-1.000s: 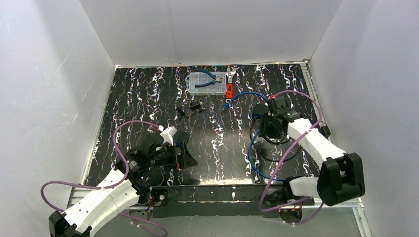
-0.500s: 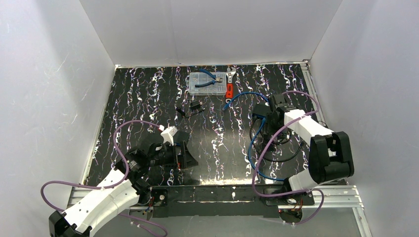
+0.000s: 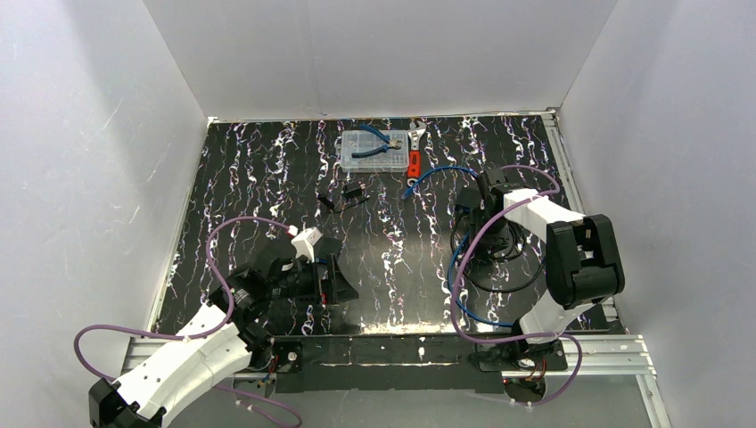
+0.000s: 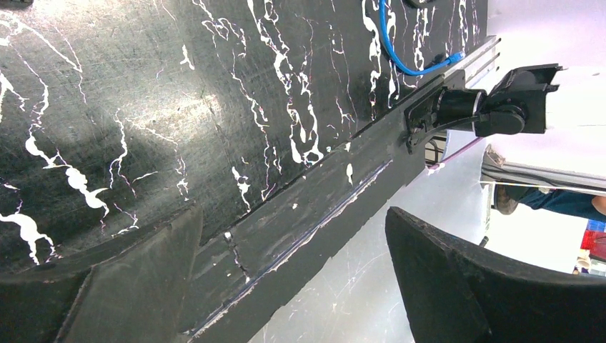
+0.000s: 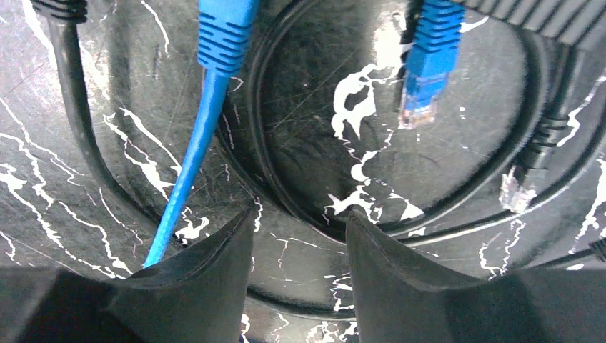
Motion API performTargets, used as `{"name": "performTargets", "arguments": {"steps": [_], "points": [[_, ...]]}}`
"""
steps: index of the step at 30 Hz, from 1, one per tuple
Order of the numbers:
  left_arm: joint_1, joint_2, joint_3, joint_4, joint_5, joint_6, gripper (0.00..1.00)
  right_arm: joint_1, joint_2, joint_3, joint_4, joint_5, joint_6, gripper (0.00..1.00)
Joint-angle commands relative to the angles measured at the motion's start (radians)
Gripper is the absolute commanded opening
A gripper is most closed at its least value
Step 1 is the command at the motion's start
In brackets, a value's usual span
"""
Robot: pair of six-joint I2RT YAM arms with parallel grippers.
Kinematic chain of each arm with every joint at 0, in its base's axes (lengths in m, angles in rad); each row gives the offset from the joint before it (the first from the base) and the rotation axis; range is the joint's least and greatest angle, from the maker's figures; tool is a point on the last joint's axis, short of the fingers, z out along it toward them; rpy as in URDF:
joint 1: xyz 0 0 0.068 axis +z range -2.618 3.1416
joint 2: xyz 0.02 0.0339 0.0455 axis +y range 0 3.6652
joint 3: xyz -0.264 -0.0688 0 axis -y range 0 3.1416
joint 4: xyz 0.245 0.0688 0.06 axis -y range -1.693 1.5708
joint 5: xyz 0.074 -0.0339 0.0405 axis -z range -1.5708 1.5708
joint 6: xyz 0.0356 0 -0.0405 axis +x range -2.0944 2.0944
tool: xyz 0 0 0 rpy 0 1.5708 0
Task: Insert the plug into the switch port
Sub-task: Pick up the connector from the center of the board.
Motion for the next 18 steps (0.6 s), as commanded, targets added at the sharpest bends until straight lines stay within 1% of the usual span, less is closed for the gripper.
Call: {"name": "performTargets", "arguments": {"steps": [1,6,10,13,17,18], "points": [[-0.005,-0.001,-0.018,0.005,0.02,0.012,1.0,-0.001,0.02,0.028,-0.023,-0.081,-0.024,0.54],[-0.005,-0.007,-0.019,0.003,0.021,0.011,1.0,0.017,0.038,0.006,-0.024,-0.11,-0.007,0.47],[-0.006,-0.012,-0.02,0.001,0.02,0.01,1.0,0.056,0.06,0.0,-0.04,-0.071,0.007,0.38],[-0.006,-0.013,-0.019,0.0,0.019,0.01,0.99,0.078,0.069,-0.011,-0.029,-0.063,0.021,0.26],[-0.006,-0.015,-0.019,-0.003,0.019,0.009,1.0,0.089,0.07,-0.017,-0.024,-0.063,0.03,0.03],[-0.006,-0.016,-0.019,-0.002,0.019,0.008,1.0,0.091,0.068,-0.019,-0.022,-0.067,0.031,0.01]]}}
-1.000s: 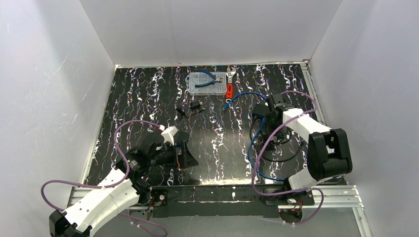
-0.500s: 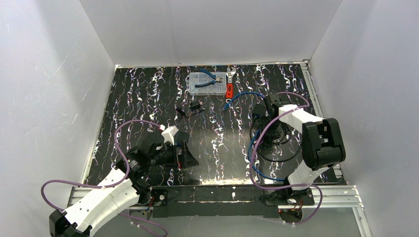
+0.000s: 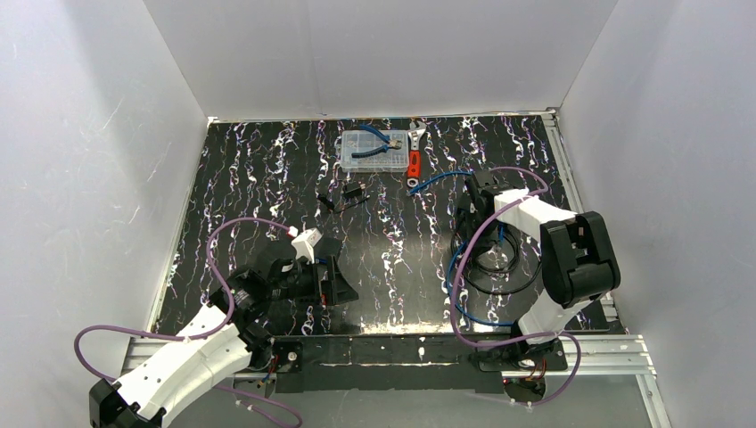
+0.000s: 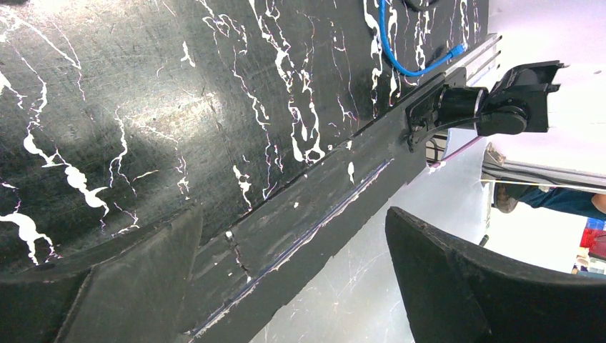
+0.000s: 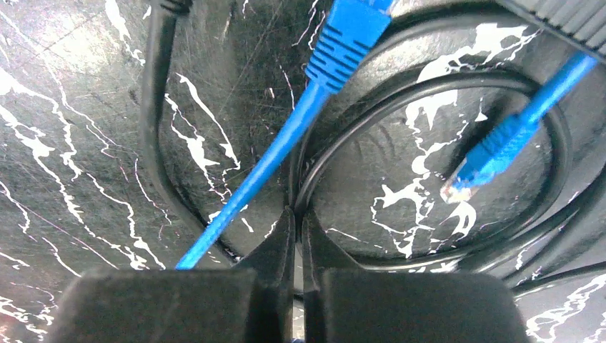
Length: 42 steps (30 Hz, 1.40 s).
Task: Insert the plug into the switch port
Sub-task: Pick up the connector from the center of the board.
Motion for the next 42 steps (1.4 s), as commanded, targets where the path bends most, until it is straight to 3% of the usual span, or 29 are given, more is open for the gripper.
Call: {"name": "performTargets", "arguments": {"steps": [1,7,24,32,42], "points": [[-0.006,-0.009,-0.006,-0.009,0.013,0.009,1.0,0.02,0.038,-0.029,-0.004,-0.031,0.032,0.01],[-0.006,-0.002,-0.005,-0.012,0.011,0.01,1.0,0.026,-0.054,-0.047,0.016,-0.046,0.044,0.01],[-0.006,0.016,0.003,-0.016,0.009,0.013,0.99,0.026,-0.533,-0.03,-0.135,-0.145,0.107,0.01],[-0.006,0.016,0.005,-0.02,0.01,0.013,1.0,0.026,-0.686,0.142,-0.23,-0.13,0.123,0.01],[-0.006,0.035,0.01,-0.01,0.044,0.015,1.0,0.026,-0.701,0.447,-0.323,-0.124,0.118,0.01]]}}
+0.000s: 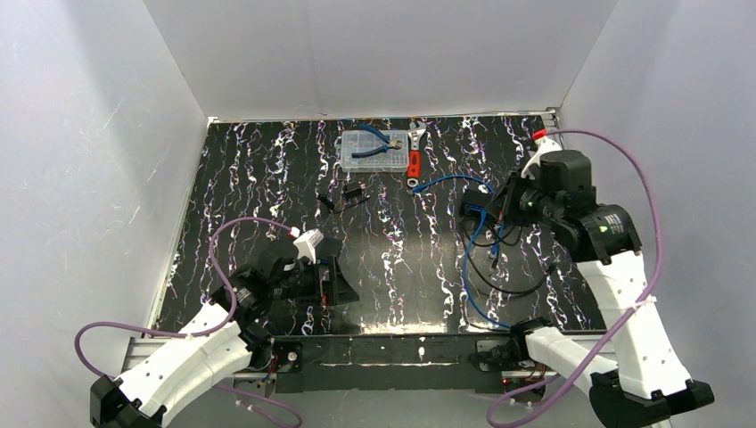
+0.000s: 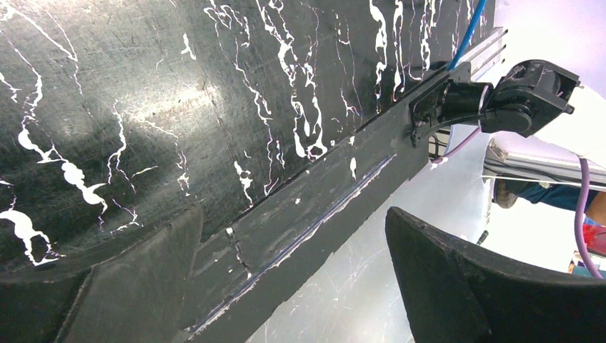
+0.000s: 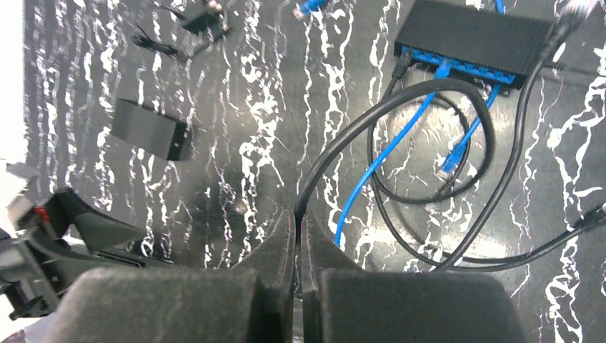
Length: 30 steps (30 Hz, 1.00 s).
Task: Insert the plug into the switch port
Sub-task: Pick up the connector from the center of the board, then place the connector at the center of the board.
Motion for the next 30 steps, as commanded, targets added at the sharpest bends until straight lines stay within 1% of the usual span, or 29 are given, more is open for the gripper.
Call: {"name": "performTargets", "arguments": {"steps": [1,6,9,12,15,21,26,28,30], "points": [[-0.005,0.016,0.013,-0.011,0.044,0.015,1.0,0.001,0.005,0.138,-0.032,-0.004,-0.007,0.01],[-0.005,0.026,0.026,-0.014,0.078,0.02,1.0,0.002,0.05,0.264,-0.032,-0.066,-0.015,0.01],[-0.005,0.019,0.031,-0.022,0.082,0.02,1.0,0.001,0.064,0.342,-0.032,-0.053,-0.023,0.01],[-0.005,0.012,0.032,-0.022,0.078,0.019,0.99,0.002,0.093,0.448,-0.043,-0.058,-0.031,0.01],[-0.005,0.017,0.034,-0.021,0.075,0.021,1.0,0.002,0.137,0.558,-0.049,-0.096,-0.029,0.01],[-0.005,0.026,0.046,-0.025,0.069,0.021,1.0,0.001,0.191,0.679,0.026,-0.182,0.014,0.01],[-0.005,0.007,0.069,-0.051,0.057,0.021,1.0,0.003,0.216,0.678,0.129,-0.294,0.067,0.01],[-0.005,-0.007,0.083,-0.066,0.042,0.021,0.99,0.009,0.232,0.642,0.149,-0.328,0.079,0.01],[-0.005,-0.02,0.1,-0.083,0.027,0.024,1.0,0.022,0.235,0.573,0.19,-0.345,0.088,0.01]]}}
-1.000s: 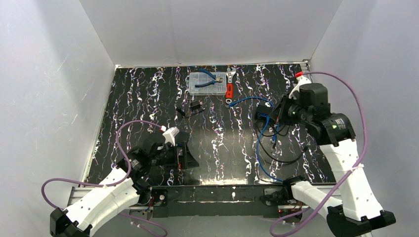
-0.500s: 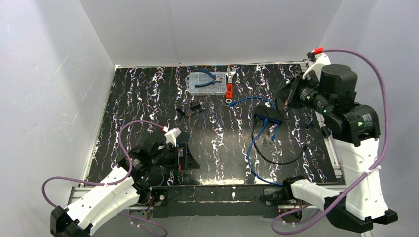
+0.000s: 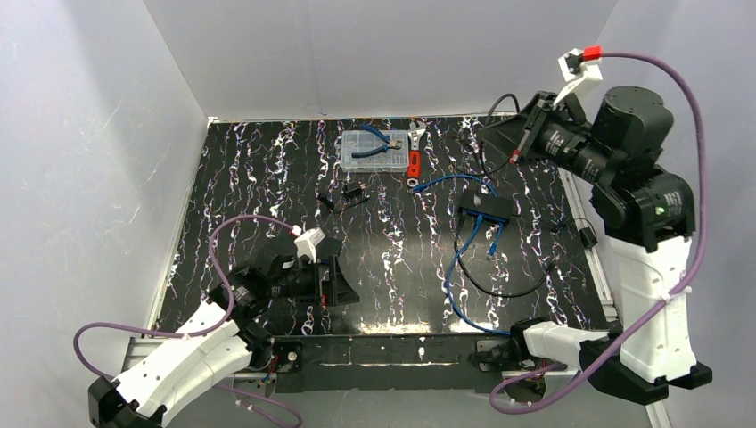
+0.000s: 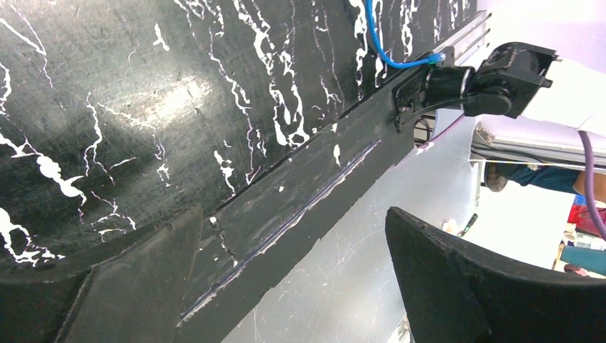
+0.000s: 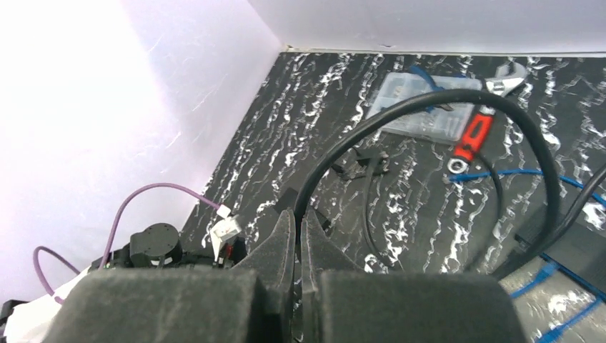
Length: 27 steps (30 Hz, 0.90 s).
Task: Insert the plug into the switch port
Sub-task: Place the connector at the center of the board.
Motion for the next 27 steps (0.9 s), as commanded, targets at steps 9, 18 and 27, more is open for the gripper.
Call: {"name": "performTargets", "arguments": {"steps": [9,18,27], "points": [[-0.005,-0.081,0.201,-0.204,-0.173,0.078,1.0,0.116,0.027,-0.413,0.282,-0.112,0.001,0.01],[-0.004,-0.108,0.328,-0.332,-0.33,0.133,1.0,0.238,0.127,-0.645,0.302,0.172,-0.122,0.01],[-0.004,-0.109,0.327,-0.334,-0.372,0.132,0.99,0.335,0.26,-0.803,0.355,0.277,-0.168,0.01]]}}
